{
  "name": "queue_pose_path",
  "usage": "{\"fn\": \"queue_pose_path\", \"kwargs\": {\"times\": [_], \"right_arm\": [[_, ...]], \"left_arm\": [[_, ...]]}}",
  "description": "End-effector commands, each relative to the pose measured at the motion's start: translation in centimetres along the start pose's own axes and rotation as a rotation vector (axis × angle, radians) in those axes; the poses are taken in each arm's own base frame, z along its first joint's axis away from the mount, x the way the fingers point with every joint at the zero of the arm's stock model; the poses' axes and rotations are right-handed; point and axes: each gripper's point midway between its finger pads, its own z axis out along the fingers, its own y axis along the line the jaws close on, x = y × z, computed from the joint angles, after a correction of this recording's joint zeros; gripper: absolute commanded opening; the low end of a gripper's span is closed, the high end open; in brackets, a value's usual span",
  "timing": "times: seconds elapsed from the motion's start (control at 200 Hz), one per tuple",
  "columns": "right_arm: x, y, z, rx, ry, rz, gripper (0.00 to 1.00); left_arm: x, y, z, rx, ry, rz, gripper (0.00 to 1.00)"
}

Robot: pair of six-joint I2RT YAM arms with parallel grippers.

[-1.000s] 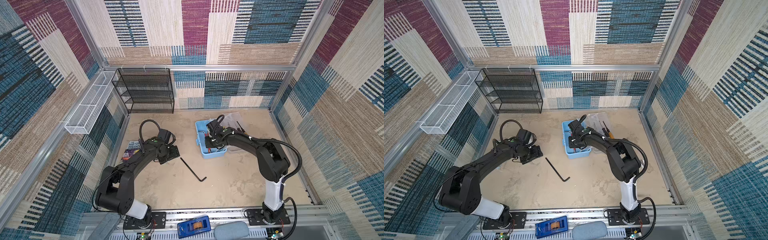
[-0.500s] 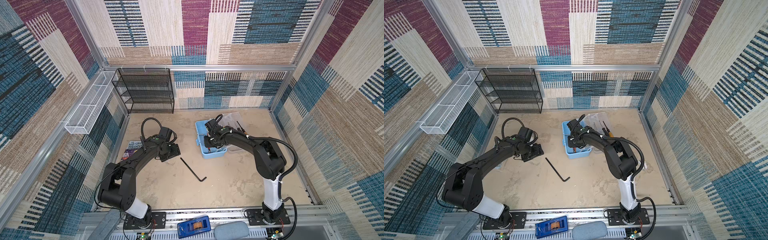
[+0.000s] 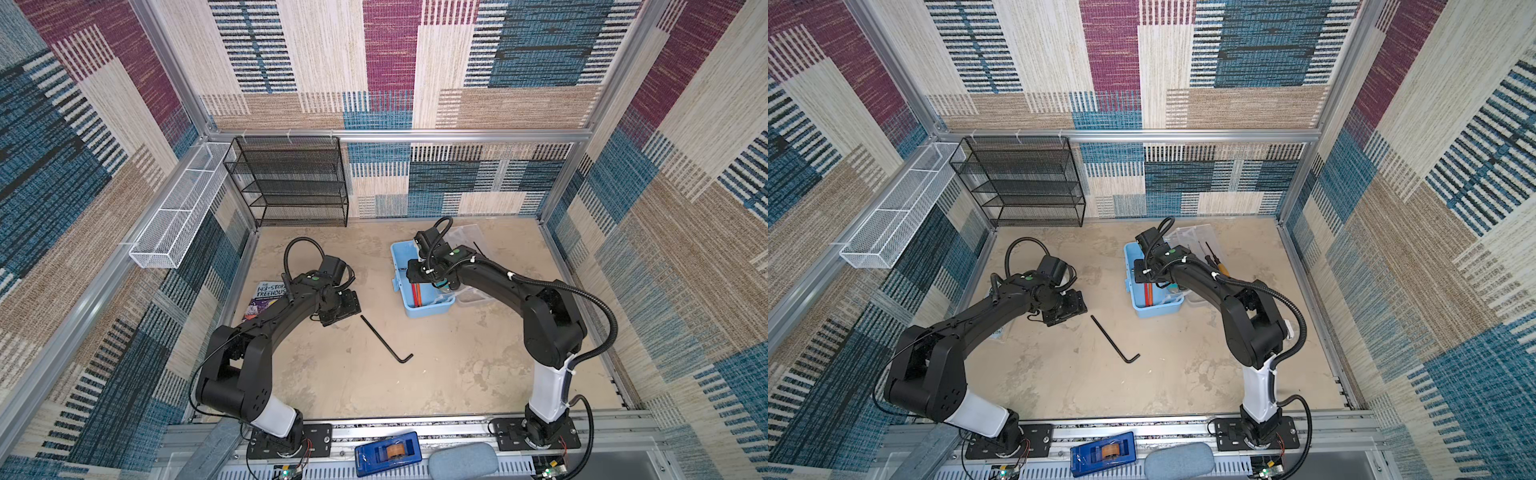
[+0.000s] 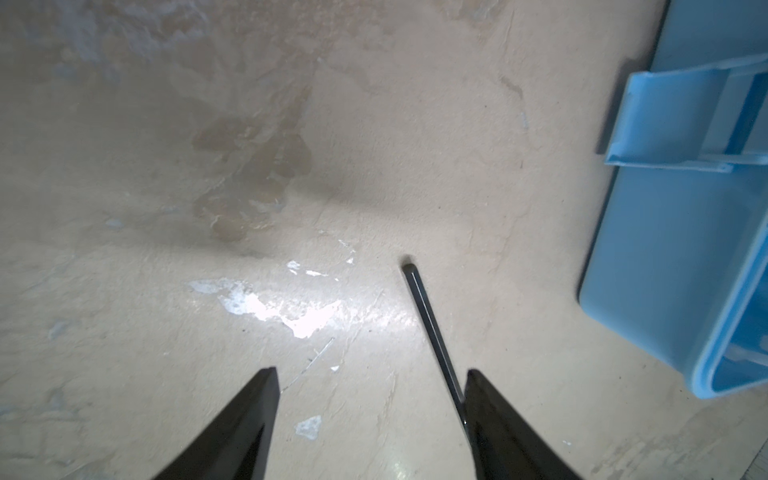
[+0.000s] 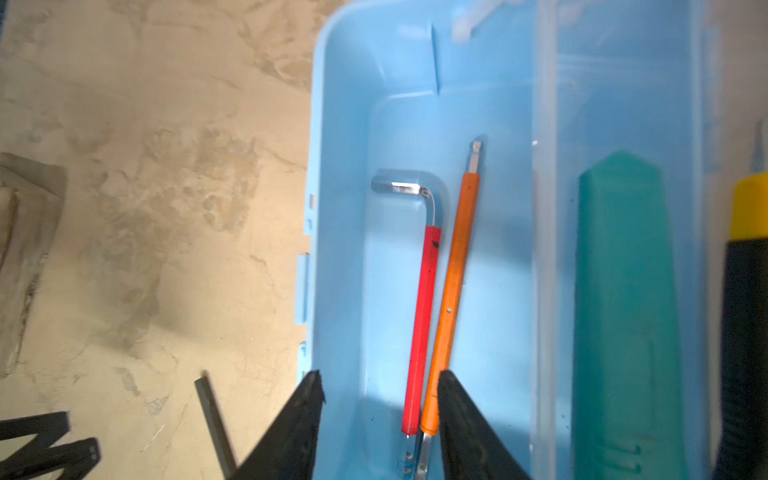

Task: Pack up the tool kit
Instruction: 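Lower red hex key into box, open right gripper while left nears black key, then grasp the black hex key with left gripper while right moves to the clear lid tray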

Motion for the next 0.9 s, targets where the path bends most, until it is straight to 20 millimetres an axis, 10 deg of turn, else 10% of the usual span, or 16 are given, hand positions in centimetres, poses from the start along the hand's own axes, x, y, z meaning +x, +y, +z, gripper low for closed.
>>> {"fn": "queue_pose_path", "kwargs": {"times": [0.0,0.381,0.896], "right_arm": [[-1.9,1.5,-1.1,-0.069,-0.082,-0.056,0.57],[-3.2,0.8,-4.4,-0.042,-0.264,-0.266,0.80],[-1.3,-5.1,-8.6,0.081,-0.406,-0.196,0.88]], "left_arm": [[0.5,0.6,0.3,-0.041,0.004,-0.030,0.74],[3.3,-0.7,1.6,-0.121,-0.006,-0.116,0.74],[10.2,-2.8,4.3,-0.169,0.118,-0.125,0.68]]}}
